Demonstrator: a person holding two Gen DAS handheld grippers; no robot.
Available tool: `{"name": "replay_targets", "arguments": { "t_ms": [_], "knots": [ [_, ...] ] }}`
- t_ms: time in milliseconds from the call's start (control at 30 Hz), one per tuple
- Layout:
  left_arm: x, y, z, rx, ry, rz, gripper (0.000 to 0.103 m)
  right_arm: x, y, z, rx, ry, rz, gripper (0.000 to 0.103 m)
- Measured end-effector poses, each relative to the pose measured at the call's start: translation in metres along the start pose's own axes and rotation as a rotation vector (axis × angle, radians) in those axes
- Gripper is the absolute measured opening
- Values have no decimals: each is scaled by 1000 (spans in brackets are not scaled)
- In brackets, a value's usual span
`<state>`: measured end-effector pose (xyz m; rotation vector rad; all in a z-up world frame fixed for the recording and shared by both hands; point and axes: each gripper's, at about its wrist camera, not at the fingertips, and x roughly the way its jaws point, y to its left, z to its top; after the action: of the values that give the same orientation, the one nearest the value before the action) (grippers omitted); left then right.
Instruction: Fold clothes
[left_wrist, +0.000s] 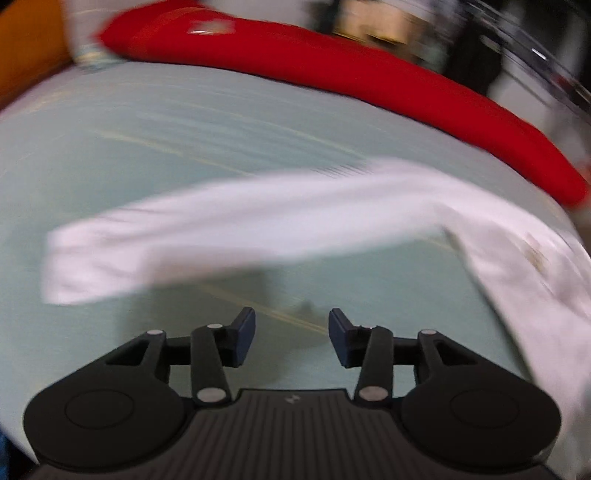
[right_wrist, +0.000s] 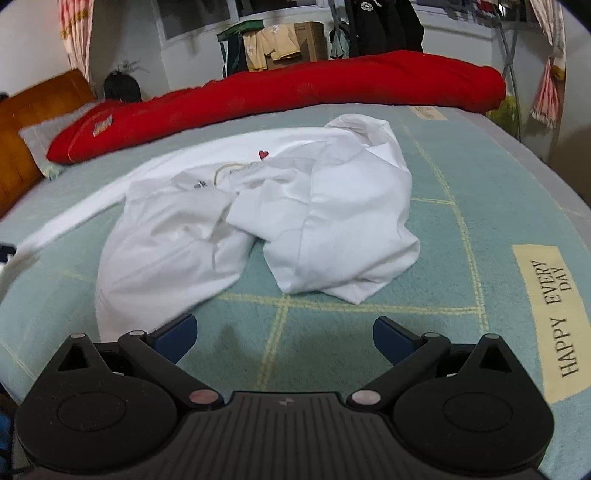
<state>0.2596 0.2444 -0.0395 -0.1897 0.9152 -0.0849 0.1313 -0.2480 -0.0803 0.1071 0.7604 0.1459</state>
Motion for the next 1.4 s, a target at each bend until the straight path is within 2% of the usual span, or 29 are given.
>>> {"name": "replay_targets", "arguments": {
  "t_ms": [233, 333, 433, 567, 733, 1167, 1400],
  "knots": [
    [11, -110, -41, 212, 101, -216, 44, -5, -6, -18, 6, 18, 0, 103],
    [6, -142, -53, 282, 95, -282, 44, -3, -12, -26, 11, 36, 6, 103],
    [1, -158, -69, 307, 97, -335, 44, -3, -17, -33, 32, 34, 22, 103],
    [4, -170, -81, 256, 117, -418, 45, -2, -16, -40, 16, 23, 27, 103],
    [15, -173, -89, 131, 110, -542, 54, -1, -13, -44, -30, 24, 19, 103],
    [58, -165, -90, -90, 72, -666, 56, 3, -11, -51, -53, 6, 15, 103],
    [30, -185, -107, 163, 40, -591, 56, 4, -10, -52, -63, 5, 7, 103]
  ]
}}
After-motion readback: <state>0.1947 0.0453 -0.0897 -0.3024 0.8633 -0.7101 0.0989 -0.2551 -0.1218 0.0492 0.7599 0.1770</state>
